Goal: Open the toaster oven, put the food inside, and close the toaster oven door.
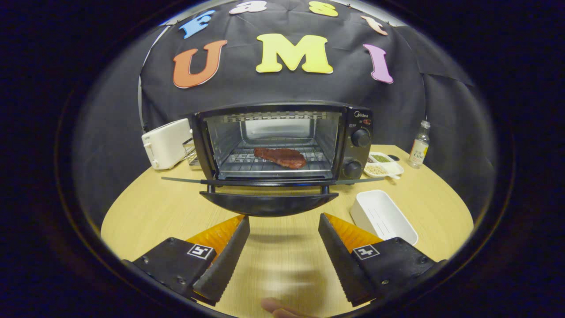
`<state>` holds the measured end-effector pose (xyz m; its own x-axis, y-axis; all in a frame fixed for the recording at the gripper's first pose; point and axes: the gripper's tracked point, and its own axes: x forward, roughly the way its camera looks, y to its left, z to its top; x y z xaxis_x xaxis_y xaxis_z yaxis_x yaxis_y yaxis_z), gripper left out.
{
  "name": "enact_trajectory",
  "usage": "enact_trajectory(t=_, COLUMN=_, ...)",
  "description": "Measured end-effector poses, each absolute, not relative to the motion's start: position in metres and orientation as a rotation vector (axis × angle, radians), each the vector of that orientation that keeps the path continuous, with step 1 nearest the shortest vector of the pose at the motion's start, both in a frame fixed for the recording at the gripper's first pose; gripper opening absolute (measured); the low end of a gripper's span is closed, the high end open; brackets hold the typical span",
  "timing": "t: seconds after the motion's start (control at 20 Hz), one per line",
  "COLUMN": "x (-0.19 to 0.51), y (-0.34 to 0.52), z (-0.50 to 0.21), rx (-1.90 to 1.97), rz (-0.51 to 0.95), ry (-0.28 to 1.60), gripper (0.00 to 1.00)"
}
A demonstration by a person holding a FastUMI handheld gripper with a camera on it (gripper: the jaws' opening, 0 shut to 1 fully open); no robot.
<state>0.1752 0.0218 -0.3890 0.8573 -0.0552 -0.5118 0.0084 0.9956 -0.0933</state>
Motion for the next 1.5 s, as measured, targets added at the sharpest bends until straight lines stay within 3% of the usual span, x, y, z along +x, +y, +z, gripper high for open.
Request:
enact_trajectory(t=0.5, x=0.225, y=0.030, z=-0.341, rx=-0.099, rz=-0.010, ry=0.410, gripper=1.00)
enact_trajectory(t=0.75, x=0.239, y=0.040, z=-0.267, rx=-0.134, rz=0.042, ry=0.166, gripper=1.00)
enact_trajectory(t=1.05, x=0.150, y=0.054, z=-0.159, rx=-0.095, rz=0.082, ry=-0.066, gripper=0.99)
enact_trajectory(t=1.5, x=0.057, y=0.028, z=-0.074, rx=-0.067, rz=0.019, ry=-0.050, gripper=0.99)
